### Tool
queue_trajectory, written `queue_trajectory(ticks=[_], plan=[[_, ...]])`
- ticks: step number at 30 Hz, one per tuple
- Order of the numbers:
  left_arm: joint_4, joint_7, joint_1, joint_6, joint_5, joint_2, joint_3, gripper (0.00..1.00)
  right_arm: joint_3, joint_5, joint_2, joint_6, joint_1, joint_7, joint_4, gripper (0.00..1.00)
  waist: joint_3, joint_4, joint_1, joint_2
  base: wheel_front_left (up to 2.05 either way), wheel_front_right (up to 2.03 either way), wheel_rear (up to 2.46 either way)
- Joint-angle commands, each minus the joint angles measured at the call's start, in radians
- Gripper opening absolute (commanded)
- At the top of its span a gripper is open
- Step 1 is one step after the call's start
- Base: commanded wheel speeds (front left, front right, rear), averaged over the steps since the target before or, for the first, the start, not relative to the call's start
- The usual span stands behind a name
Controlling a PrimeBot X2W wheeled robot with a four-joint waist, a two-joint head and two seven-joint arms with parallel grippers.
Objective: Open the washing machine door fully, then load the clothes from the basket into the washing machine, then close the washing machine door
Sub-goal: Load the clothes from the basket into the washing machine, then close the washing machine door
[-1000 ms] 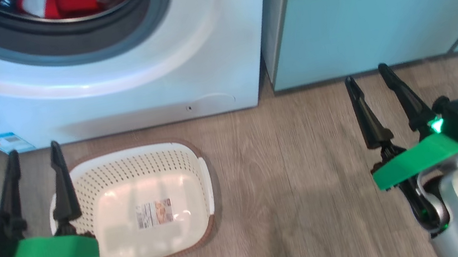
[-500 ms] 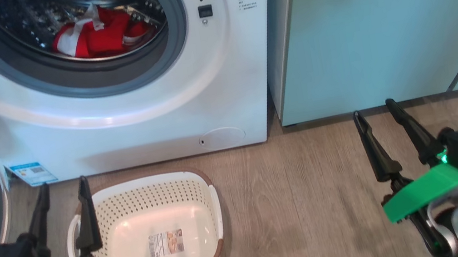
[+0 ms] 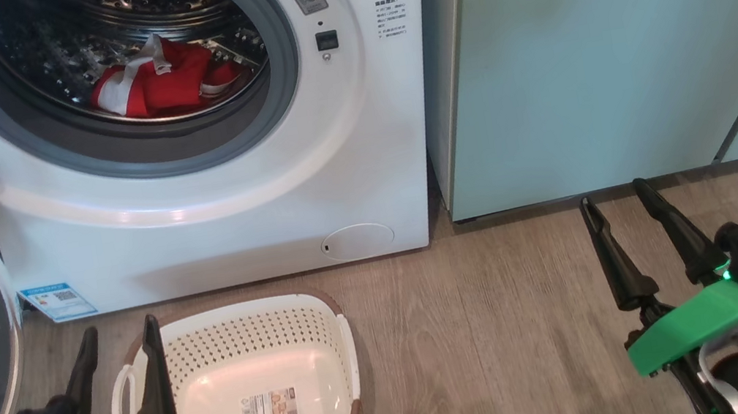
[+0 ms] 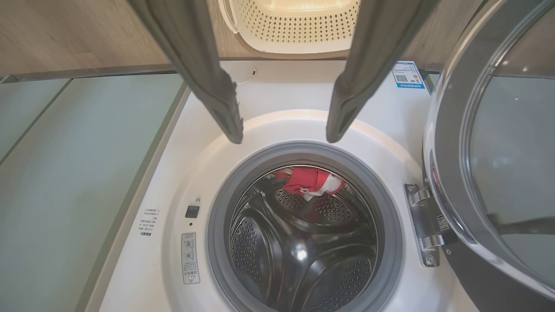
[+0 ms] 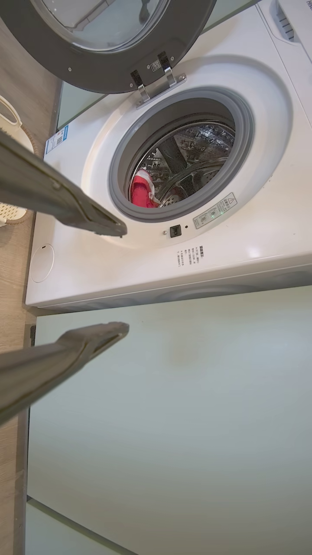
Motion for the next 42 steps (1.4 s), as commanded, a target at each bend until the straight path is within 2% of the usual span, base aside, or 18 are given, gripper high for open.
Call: queue_trajectory(ticks=[1,29,42], plan=[[-0.038,-0.002,-0.034,0.007,-0.003,0.022,0.041,1.0,0.017,-0.011,0.002,0.0,-0.014,0.003,-0.04,1.0,0.0,-0.001,0.0001,0.0,0.0,0.0,0.0],[-0.007,-0.003,-0.038,0.034,-0.005,0.04,0.037,1.0,0.007,-0.003,0.006,0.0,-0.018,-0.007,-0.032,1.0,-0.003,0.002,0.0001,0.0,0.0,0.0,0.0],[0.001,-0.007,-0.038,0.033,-0.009,0.048,0.025,1.0,0.008,0.002,0.006,0.0,-0.017,-0.011,-0.031,1.0,-0.003,0.001,0.0001,0.0,-1.35,1.35,0.0]])
